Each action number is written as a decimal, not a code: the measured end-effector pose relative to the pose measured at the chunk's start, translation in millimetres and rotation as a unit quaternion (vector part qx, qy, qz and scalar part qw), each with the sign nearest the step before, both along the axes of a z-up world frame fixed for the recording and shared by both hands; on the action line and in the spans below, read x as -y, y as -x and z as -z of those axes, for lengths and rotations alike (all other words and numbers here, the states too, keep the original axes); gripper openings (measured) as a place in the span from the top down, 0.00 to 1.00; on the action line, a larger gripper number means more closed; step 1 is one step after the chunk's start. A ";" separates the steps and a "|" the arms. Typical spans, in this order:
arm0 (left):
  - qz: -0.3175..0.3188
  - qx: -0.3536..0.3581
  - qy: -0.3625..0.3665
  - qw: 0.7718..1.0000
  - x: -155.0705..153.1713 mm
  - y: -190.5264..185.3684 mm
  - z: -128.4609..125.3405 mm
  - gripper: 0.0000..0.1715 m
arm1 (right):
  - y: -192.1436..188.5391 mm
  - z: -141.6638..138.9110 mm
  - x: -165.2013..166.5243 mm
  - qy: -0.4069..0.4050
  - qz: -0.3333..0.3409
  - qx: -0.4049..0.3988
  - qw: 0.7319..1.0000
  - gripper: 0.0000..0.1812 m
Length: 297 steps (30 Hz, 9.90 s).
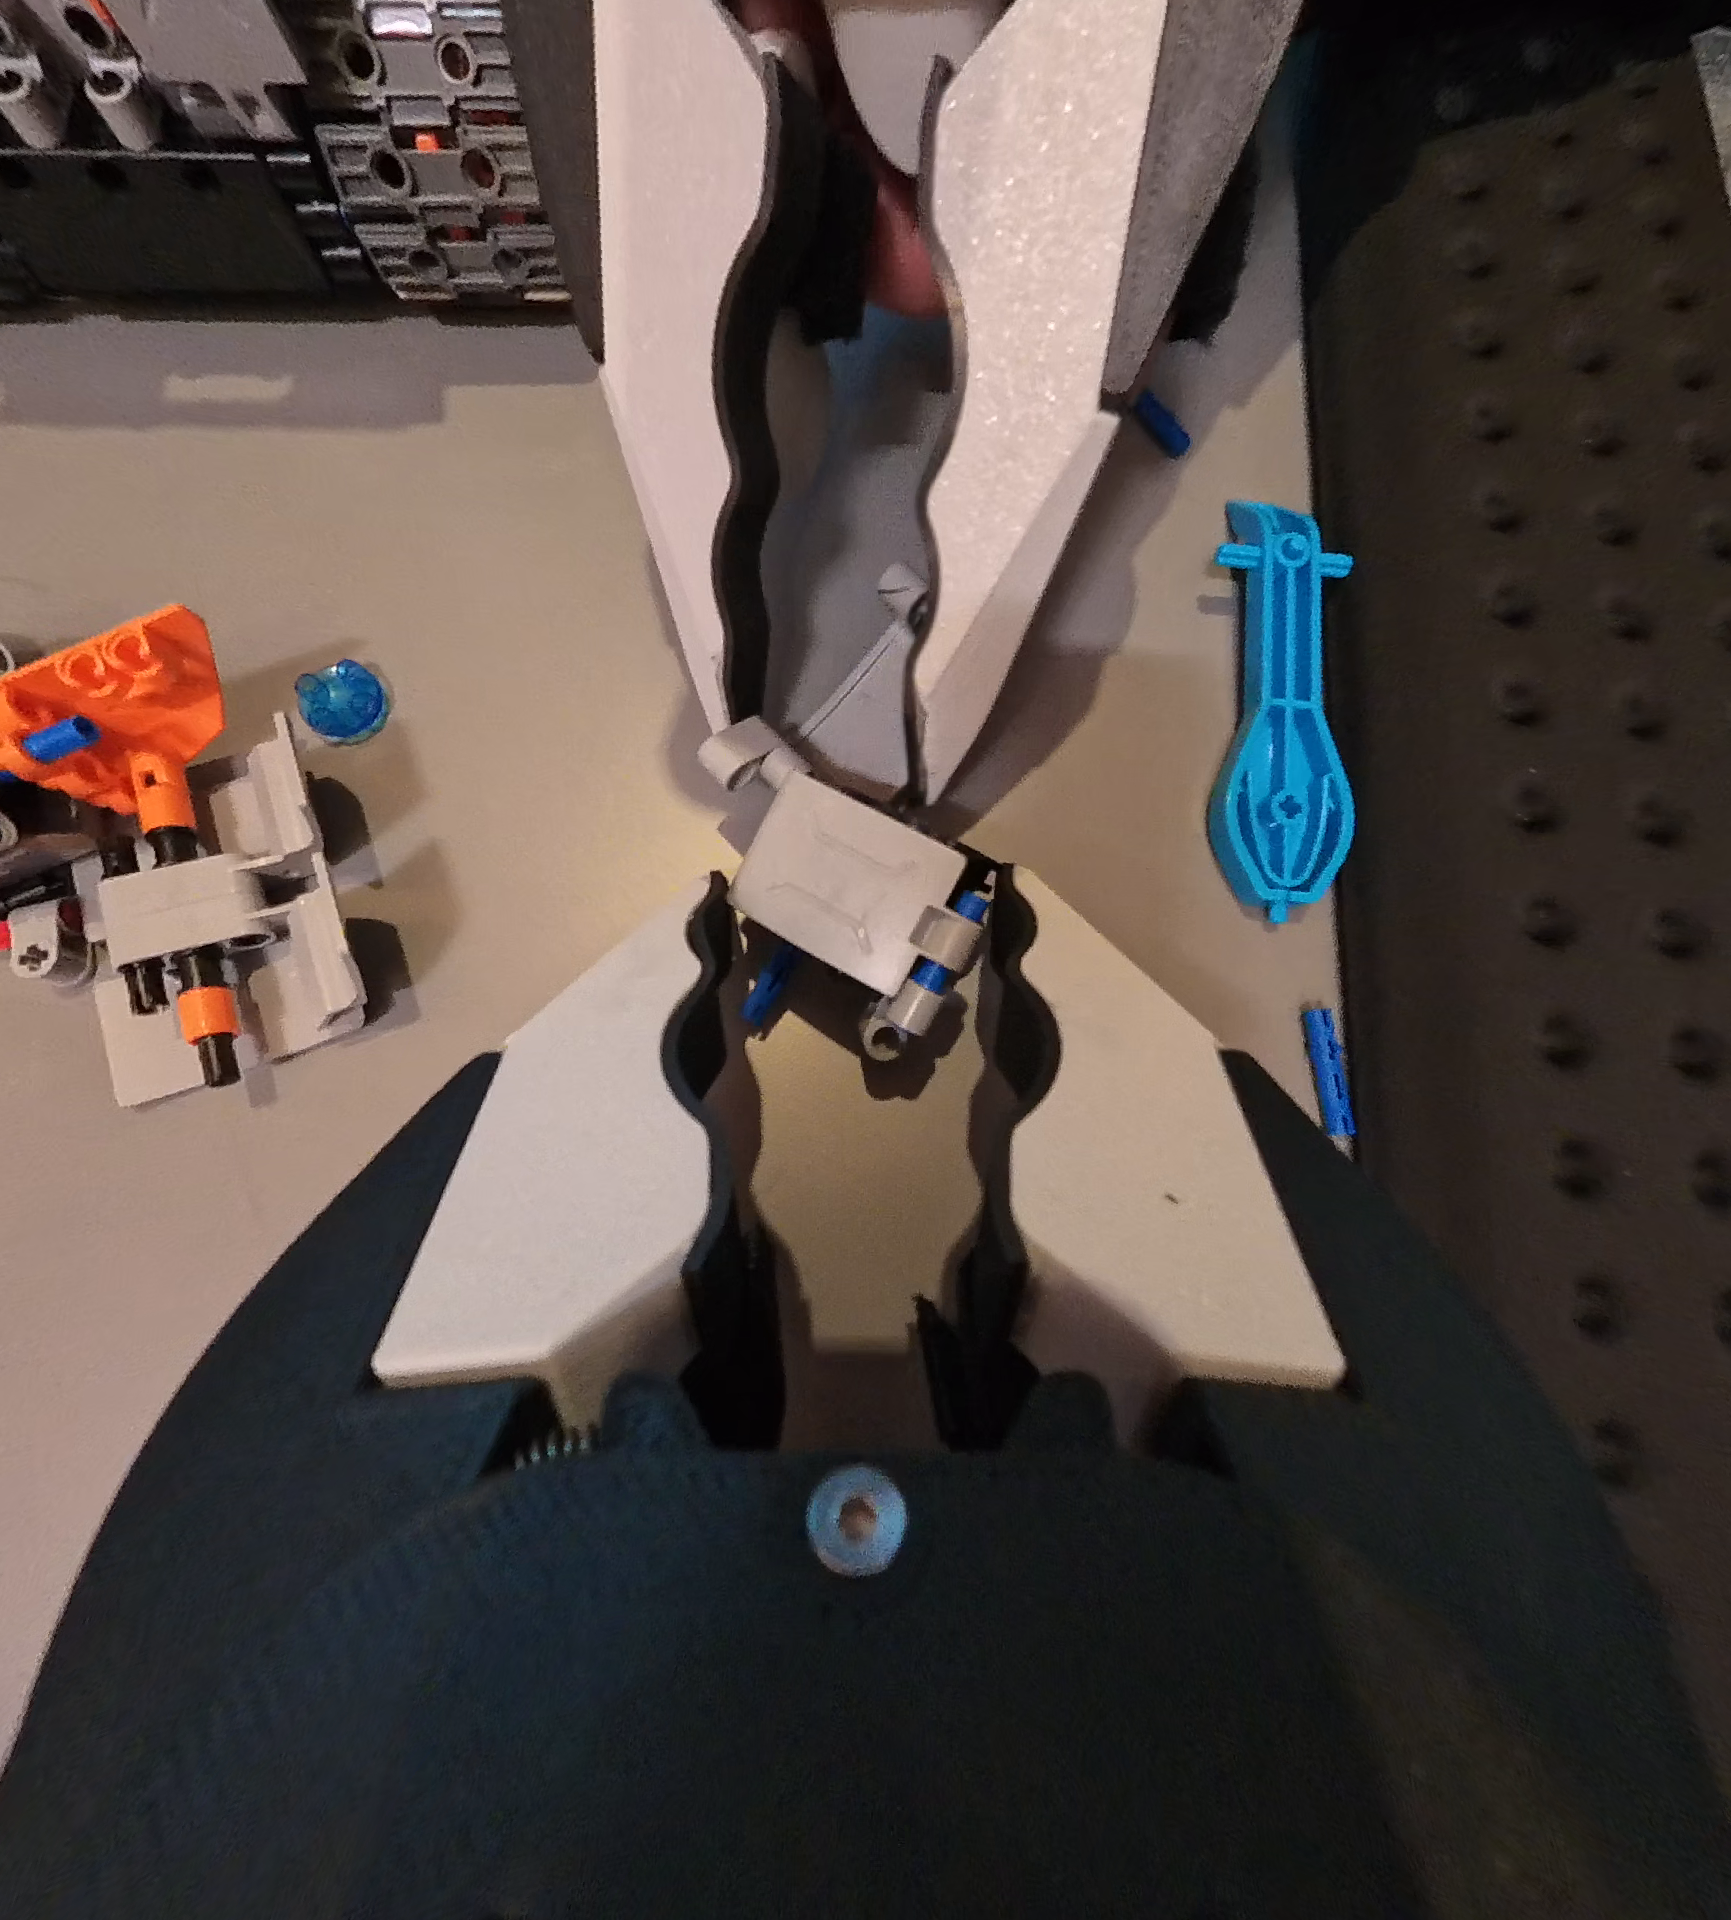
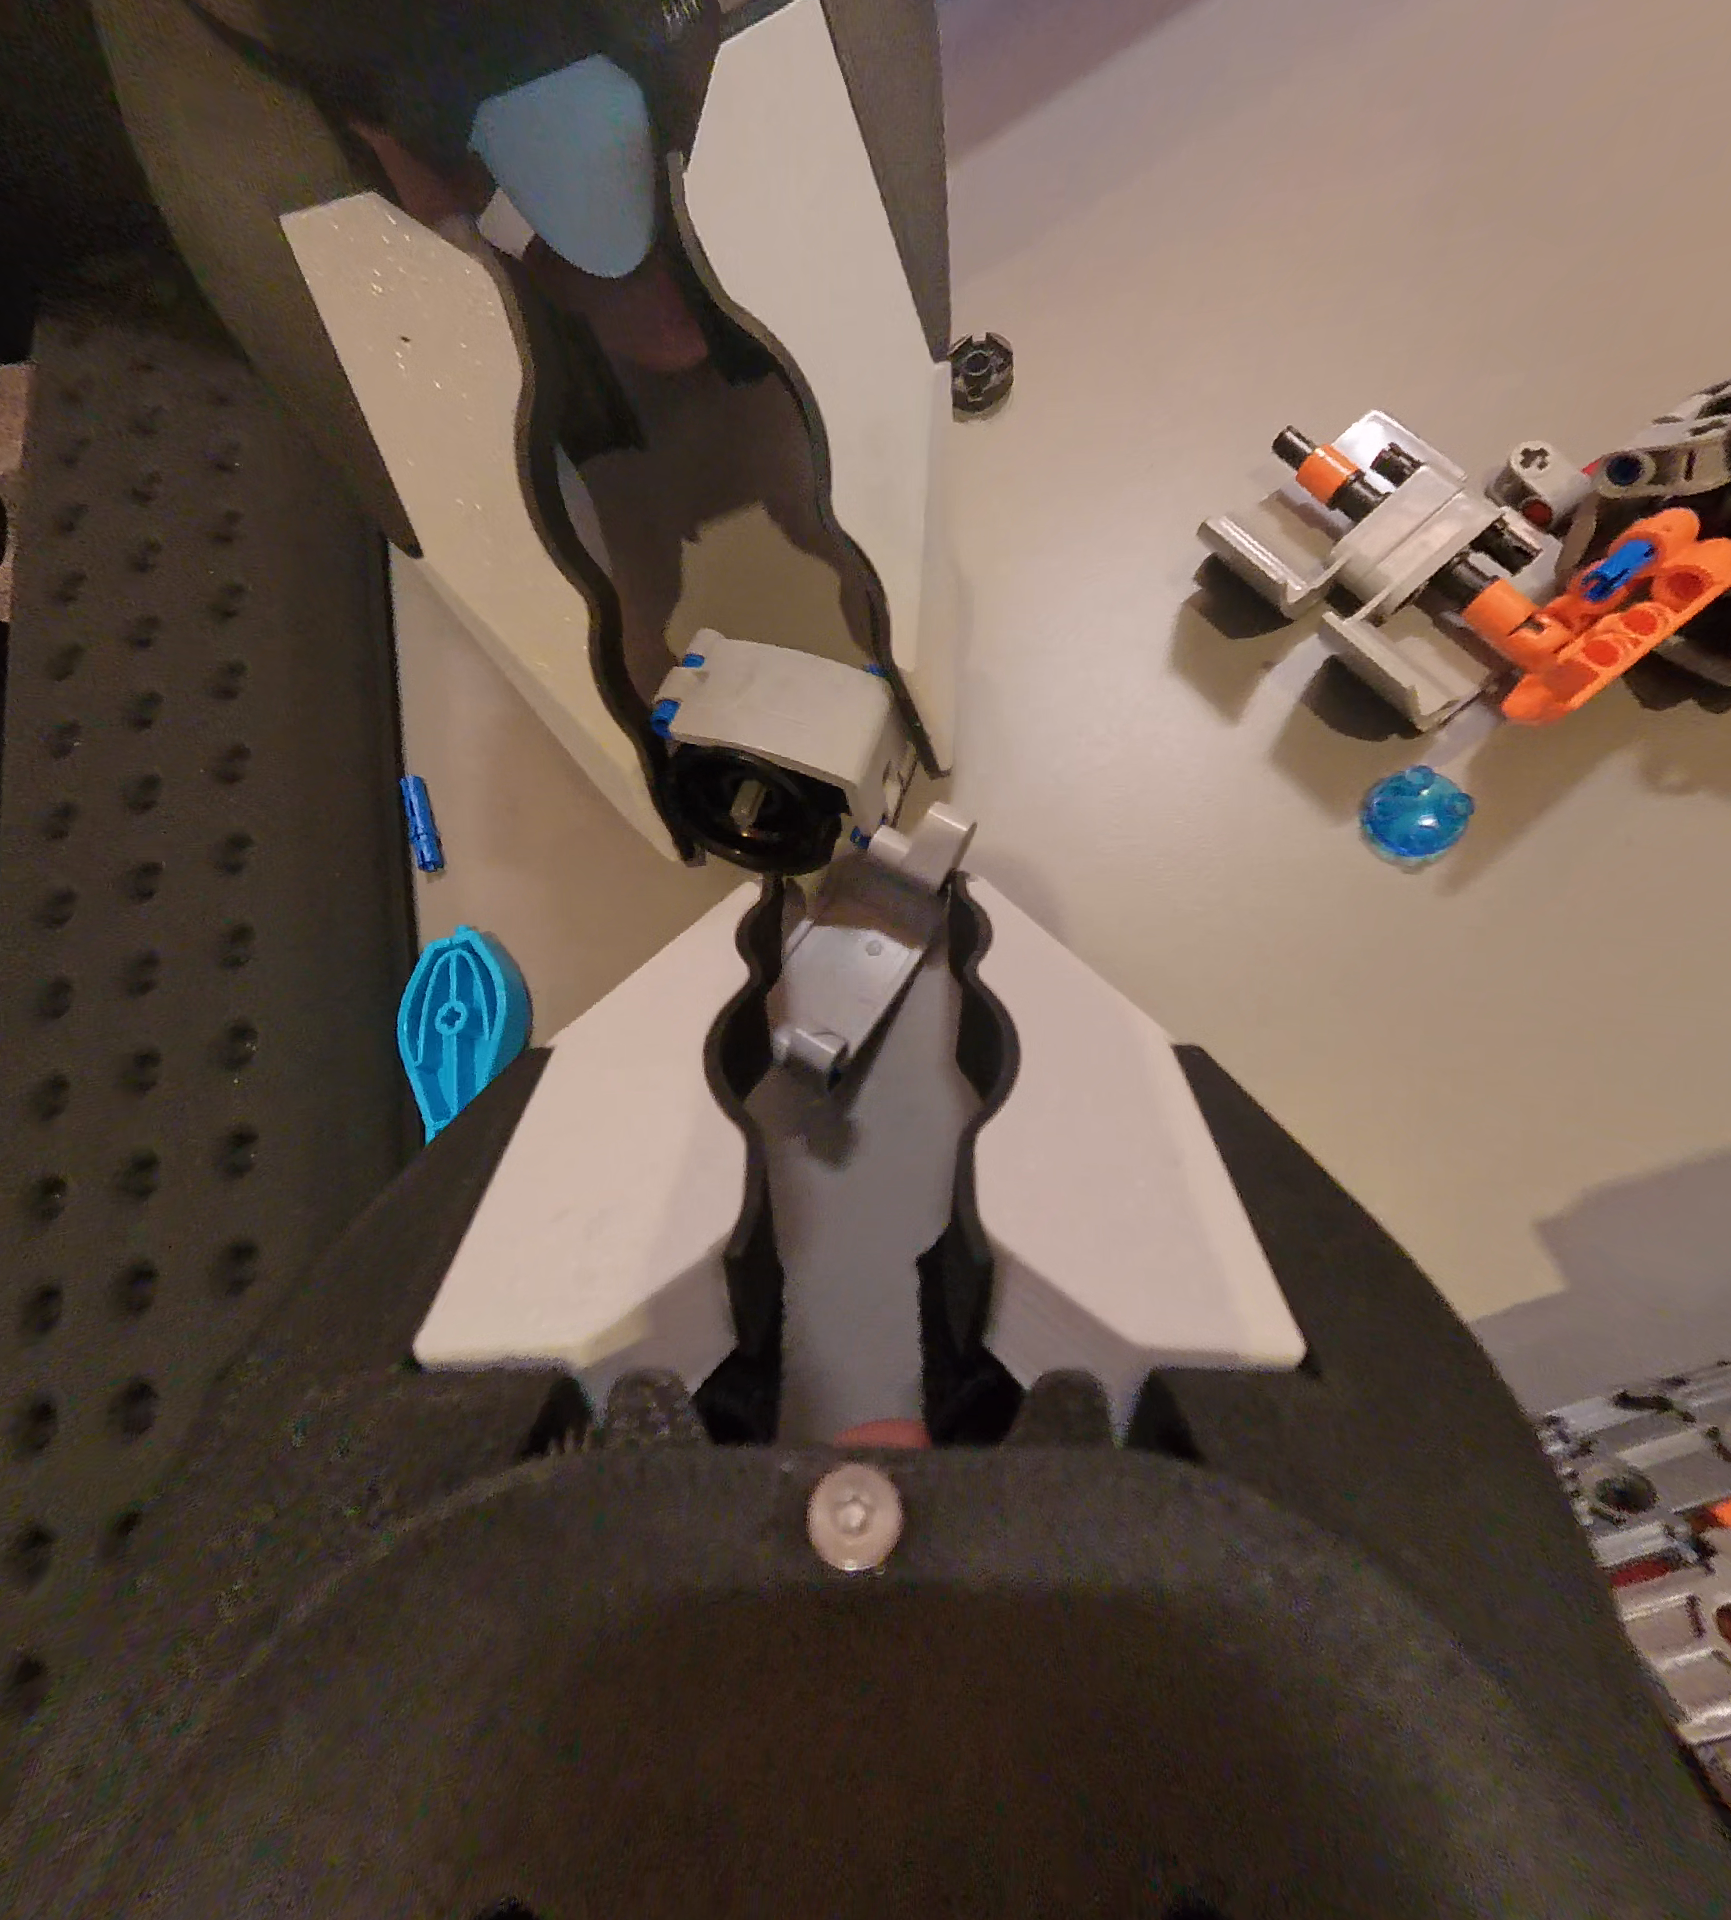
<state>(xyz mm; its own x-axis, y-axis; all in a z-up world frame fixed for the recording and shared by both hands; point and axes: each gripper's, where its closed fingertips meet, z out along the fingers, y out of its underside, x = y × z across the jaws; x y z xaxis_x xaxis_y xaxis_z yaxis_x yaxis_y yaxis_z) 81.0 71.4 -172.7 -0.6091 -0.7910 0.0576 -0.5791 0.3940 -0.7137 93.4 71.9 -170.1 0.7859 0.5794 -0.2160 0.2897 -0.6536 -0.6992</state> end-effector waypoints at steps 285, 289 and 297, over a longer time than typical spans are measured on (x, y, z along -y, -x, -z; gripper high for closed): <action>-0.127 -0.054 0.289 0.947 -4.3 -9.9 -30.6 0.72 | -12.2 -59.6 -28.1 -0.358 -0.024 0.363 0.860 1.00; -0.129 -0.049 0.286 0.948 -4.7 -11.6 -31.0 0.70 | -13.5 -60.1 -29.8 -0.358 -0.017 0.371 0.857 1.00; -0.136 -0.022 0.287 0.948 -7.5 -15.9 -37.4 0.70 | -12.0 -66.7 -30.4 -0.385 -0.014 0.437 0.813 1.00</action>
